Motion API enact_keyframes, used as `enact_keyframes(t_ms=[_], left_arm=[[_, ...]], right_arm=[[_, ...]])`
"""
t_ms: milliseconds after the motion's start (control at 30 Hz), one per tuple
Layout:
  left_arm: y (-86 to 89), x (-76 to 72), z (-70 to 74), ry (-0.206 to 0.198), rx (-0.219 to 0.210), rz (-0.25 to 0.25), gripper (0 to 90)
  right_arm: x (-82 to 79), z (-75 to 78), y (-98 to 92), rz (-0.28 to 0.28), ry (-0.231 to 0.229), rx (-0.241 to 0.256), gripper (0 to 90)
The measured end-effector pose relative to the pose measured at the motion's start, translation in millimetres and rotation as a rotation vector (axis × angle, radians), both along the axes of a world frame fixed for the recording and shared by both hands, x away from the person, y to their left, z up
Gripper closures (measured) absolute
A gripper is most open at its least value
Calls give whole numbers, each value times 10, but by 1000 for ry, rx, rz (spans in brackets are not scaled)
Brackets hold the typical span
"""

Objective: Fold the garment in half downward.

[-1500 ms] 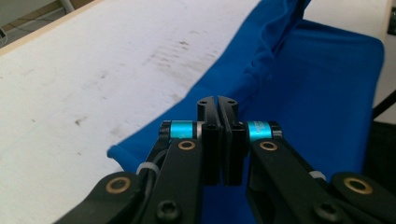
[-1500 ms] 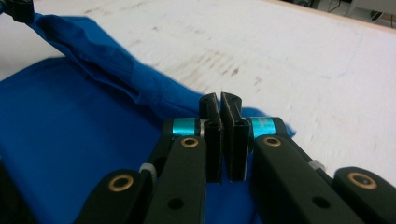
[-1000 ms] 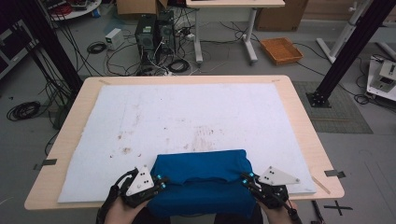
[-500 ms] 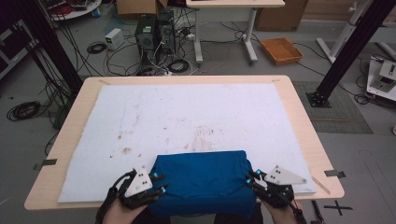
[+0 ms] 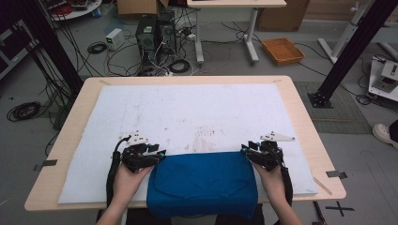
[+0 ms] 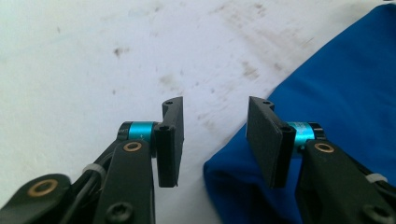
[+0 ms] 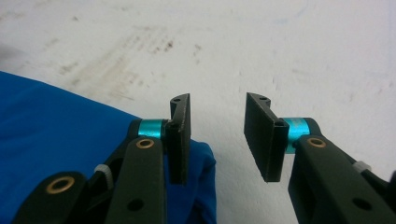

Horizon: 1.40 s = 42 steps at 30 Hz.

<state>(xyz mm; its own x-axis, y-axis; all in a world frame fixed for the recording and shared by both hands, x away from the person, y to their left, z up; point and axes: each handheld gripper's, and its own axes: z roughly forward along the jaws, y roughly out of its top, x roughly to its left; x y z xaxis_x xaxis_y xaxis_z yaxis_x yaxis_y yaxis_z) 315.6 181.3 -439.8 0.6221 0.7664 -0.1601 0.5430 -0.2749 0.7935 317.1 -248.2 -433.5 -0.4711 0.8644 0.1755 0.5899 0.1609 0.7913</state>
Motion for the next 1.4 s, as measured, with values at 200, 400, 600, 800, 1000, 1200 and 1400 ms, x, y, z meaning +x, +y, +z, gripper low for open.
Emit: enact_keyframes(t_ms=[200, 400, 600, 800, 1000, 1200, 1400], left_arm=[[8, -3, -108, 40, 10, 23, 571], [-17, -51, -112, 46, -7, -25, 769], [-4, -49, -90, 23, -2, -42, 846], [-12, 83, 6, -3, 1, -49, 852], [-4, 304, 59, -19, 13, -39, 852], [4, 564, 76, -19, 37, -22, 851], [13, 853, 137, -14, 47, -18, 850]], right_arm=[[34, -147, -41, 14, 96, 1, 615], [-2, -170, -76, 65, 115, 36, 773], [-23, -136, -52, 97, 67, 13, 860], [105, -67, -81, 103, 29, 39, 861], [317, -49, -81, 89, 26, 37, 861], [570, 4, -58, 73, 20, 18, 861], [856, 69, -17, 77, 12, -36, 862]])
